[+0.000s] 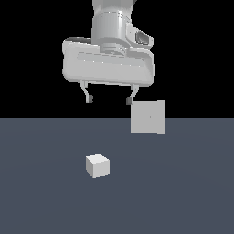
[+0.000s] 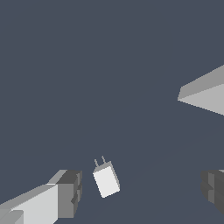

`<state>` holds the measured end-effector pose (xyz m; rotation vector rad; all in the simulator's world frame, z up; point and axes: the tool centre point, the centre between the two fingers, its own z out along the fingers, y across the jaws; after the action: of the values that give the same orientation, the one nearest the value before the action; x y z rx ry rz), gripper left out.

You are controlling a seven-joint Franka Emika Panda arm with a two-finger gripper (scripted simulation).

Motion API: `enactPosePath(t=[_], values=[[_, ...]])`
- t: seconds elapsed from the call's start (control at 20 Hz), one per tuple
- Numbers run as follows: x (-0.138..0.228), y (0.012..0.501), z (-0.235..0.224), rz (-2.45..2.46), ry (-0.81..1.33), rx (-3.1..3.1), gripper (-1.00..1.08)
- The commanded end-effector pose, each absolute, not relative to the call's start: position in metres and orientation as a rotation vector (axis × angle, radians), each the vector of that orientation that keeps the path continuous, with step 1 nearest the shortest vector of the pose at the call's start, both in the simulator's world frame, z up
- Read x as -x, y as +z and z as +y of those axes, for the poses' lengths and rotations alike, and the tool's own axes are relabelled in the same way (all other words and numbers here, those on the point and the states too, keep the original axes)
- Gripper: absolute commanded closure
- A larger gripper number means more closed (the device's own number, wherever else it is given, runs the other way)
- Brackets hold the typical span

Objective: Plug the charger into the wall socket.

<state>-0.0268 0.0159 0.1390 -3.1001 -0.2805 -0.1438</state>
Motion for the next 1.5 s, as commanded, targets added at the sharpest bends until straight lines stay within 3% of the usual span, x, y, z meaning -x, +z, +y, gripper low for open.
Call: enactPosePath(t=[0.0,0.7,1.45], values=[[0.035,0.129,0.020,-0.366,-0.171,3.085,-0.92],[0.076,0.077,0.035,-0.772,-0.298,2.973,-0.92],[0.085,0.062,0.037,-0.872,-0.327,2.934,-0.92]])
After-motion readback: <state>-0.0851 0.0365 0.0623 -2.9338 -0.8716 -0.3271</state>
